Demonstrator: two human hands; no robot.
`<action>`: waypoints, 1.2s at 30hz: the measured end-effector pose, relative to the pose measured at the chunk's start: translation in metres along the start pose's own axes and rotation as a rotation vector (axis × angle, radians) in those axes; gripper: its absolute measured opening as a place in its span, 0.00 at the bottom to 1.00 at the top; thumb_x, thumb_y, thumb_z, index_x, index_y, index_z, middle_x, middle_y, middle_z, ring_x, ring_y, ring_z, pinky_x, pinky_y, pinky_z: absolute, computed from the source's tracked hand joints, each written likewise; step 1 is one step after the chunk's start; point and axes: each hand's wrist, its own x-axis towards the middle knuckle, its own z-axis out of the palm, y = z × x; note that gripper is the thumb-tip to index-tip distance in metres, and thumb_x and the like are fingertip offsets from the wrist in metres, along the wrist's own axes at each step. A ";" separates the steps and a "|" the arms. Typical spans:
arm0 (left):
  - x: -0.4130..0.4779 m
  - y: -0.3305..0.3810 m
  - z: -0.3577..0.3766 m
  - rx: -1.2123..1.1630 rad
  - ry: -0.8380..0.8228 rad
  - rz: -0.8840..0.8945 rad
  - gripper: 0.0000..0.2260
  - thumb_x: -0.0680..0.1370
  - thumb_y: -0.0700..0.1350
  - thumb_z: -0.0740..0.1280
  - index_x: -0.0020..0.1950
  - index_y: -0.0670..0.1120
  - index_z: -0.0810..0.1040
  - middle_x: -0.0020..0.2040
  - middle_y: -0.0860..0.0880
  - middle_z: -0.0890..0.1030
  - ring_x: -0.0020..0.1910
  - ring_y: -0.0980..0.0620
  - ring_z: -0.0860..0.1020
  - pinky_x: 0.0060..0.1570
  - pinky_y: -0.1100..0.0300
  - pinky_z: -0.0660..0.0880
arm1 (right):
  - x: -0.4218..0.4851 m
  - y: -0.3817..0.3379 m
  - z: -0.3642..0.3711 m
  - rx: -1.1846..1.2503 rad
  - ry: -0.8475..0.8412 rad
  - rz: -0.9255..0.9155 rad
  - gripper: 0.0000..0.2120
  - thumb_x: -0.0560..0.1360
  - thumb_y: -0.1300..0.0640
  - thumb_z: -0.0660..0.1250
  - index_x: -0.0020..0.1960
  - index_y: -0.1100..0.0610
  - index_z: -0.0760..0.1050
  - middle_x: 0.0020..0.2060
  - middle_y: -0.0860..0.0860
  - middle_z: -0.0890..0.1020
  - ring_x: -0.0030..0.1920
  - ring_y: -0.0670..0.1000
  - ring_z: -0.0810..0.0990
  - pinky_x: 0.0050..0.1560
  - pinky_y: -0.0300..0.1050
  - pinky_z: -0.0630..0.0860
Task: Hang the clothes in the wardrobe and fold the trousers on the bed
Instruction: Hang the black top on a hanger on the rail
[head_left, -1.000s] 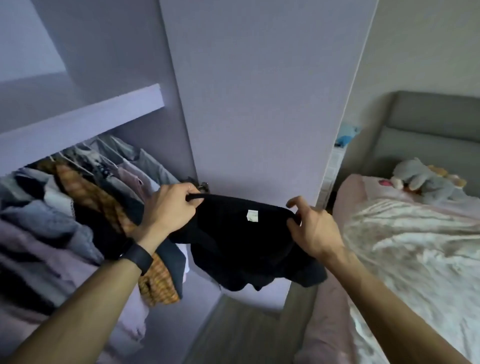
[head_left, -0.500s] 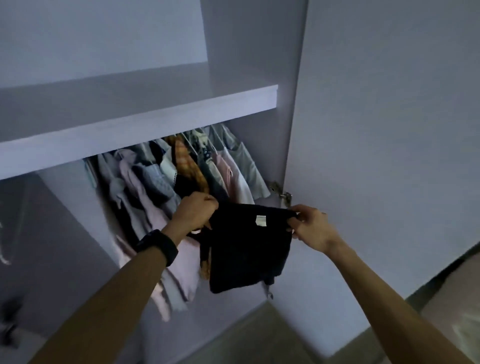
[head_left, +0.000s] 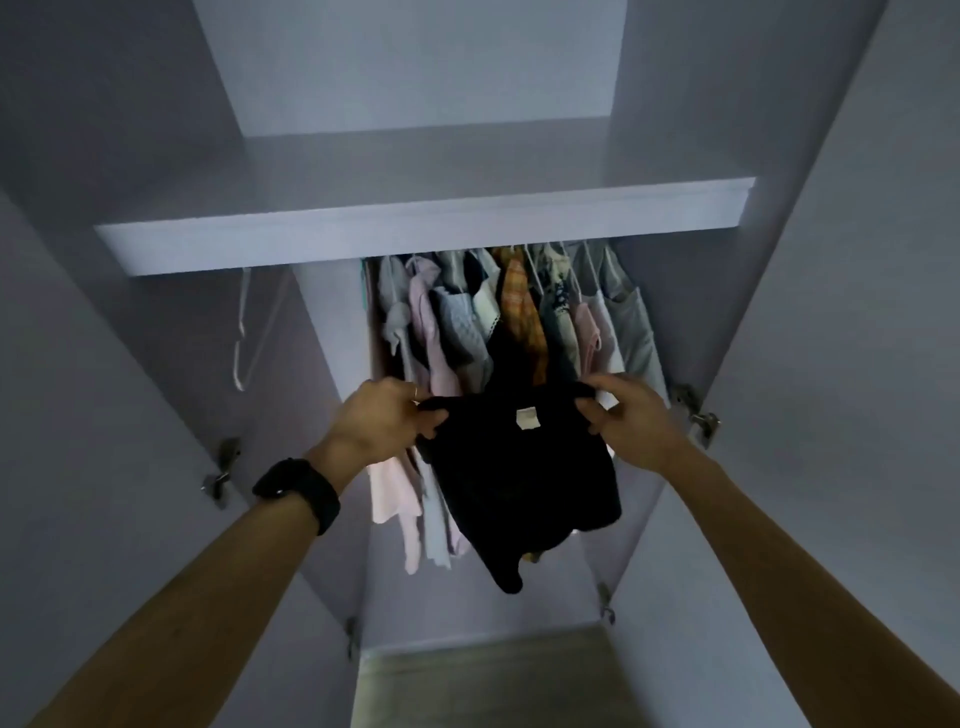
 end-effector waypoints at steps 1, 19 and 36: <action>-0.006 -0.007 -0.010 0.079 0.037 -0.007 0.09 0.77 0.61 0.69 0.44 0.57 0.83 0.39 0.61 0.83 0.43 0.56 0.81 0.47 0.55 0.79 | 0.006 -0.012 0.006 0.079 -0.061 0.044 0.09 0.81 0.59 0.66 0.55 0.45 0.79 0.45 0.50 0.82 0.38 0.53 0.84 0.41 0.43 0.80; -0.124 -0.096 -0.139 -0.436 0.265 -0.171 0.14 0.67 0.53 0.81 0.47 0.52 0.83 0.46 0.53 0.86 0.47 0.54 0.84 0.44 0.67 0.76 | 0.068 -0.160 0.102 0.312 -0.311 -0.241 0.16 0.76 0.62 0.73 0.59 0.46 0.77 0.57 0.49 0.83 0.59 0.48 0.81 0.65 0.47 0.76; -0.137 -0.083 -0.121 -0.114 0.588 -0.374 0.08 0.69 0.51 0.81 0.41 0.55 0.82 0.36 0.59 0.84 0.37 0.65 0.81 0.37 0.73 0.75 | 0.100 -0.165 0.096 0.213 -0.218 -0.524 0.10 0.77 0.54 0.73 0.57 0.45 0.82 0.52 0.42 0.85 0.55 0.41 0.82 0.61 0.39 0.77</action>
